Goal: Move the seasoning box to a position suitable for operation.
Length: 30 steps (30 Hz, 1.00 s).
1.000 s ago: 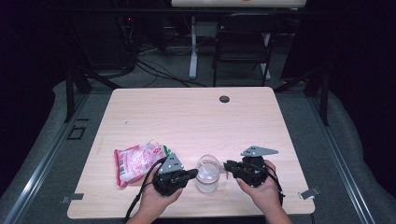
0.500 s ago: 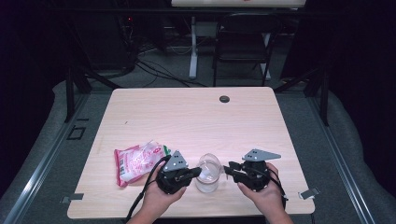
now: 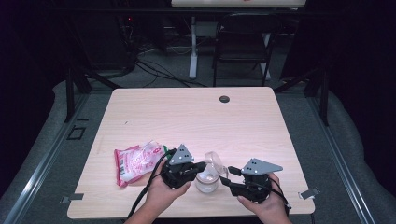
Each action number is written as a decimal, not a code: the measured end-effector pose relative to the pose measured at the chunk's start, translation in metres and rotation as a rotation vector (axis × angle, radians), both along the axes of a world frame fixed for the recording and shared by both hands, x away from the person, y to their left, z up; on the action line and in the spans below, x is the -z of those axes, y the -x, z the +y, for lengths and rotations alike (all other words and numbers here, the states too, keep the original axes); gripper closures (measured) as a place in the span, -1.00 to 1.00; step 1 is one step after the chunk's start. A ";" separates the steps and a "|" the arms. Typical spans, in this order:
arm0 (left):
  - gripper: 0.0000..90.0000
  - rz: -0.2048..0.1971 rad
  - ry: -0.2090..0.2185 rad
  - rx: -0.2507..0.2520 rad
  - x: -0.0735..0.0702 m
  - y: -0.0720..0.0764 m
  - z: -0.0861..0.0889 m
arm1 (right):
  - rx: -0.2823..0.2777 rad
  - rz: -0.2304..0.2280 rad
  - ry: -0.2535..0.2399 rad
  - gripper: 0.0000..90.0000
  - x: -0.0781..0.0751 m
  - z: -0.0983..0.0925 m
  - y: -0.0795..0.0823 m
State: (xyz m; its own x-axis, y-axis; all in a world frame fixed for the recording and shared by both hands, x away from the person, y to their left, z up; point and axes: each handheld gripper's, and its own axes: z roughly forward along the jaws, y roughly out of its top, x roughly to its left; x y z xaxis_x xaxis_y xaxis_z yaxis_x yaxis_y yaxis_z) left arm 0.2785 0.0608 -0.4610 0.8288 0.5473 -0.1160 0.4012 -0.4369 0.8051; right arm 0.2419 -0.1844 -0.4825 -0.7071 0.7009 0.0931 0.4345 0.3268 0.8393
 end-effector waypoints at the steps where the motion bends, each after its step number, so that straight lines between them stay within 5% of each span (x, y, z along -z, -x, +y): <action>1: 0.94 0.000 -0.003 0.002 -0.001 -0.001 -0.001 | -0.002 0.000 0.003 0.12 0.000 0.001 0.000; 13: 0.75 -0.022 0.002 0.003 -0.007 -0.004 -0.011 | 0.036 -0.045 0.014 0.06 0.003 0.011 0.001; 30: 0.38 -0.021 -0.050 -0.083 0.021 -0.013 0.004 | 0.040 -0.042 -0.013 0.18 0.003 0.005 0.001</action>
State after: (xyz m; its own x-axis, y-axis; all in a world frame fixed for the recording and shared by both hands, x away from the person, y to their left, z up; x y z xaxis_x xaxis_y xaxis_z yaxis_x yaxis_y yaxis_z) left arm 0.2916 0.0644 -0.4821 0.7823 0.6190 -0.0700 0.4213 -0.4429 0.7914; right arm 0.2405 -0.1793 -0.4854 -0.6824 0.7273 0.0735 0.4112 0.2988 0.8612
